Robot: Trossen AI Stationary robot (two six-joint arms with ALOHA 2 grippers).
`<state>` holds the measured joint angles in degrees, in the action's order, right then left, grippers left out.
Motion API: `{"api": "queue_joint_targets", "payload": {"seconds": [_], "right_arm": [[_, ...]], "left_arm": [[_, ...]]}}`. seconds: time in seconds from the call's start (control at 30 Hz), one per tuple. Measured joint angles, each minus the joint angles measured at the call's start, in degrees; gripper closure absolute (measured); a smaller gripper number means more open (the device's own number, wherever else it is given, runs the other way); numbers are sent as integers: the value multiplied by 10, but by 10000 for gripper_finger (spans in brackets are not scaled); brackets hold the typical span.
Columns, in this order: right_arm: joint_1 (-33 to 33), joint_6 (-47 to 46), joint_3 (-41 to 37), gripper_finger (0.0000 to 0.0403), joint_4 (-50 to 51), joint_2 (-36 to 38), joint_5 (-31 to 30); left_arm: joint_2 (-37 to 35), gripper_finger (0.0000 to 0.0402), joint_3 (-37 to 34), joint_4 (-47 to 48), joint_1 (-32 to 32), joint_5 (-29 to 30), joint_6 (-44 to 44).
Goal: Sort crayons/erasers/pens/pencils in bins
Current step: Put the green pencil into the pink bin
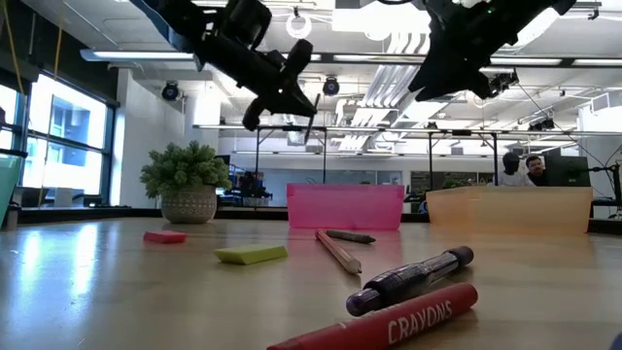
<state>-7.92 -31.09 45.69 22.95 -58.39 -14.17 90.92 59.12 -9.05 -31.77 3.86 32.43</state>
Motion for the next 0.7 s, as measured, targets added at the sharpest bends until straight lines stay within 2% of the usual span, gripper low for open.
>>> {"api": "queue_joint_targets", "payload": {"seconds": [0.23, 0.57, 0.7], "right_arm": [[6, -5, 0, 284, -10, -9, 0], [5, -4, 0, 284, -10, -9, 0], [5, -5, 0, 284, -10, -9, 10]], "left_arm": [[62, 396, 45, 22, 3, 2, -16], [128, 396, 51, 59, 12, 14, 16], [144, 381, 50, 75, 15, 13, 21]]}}
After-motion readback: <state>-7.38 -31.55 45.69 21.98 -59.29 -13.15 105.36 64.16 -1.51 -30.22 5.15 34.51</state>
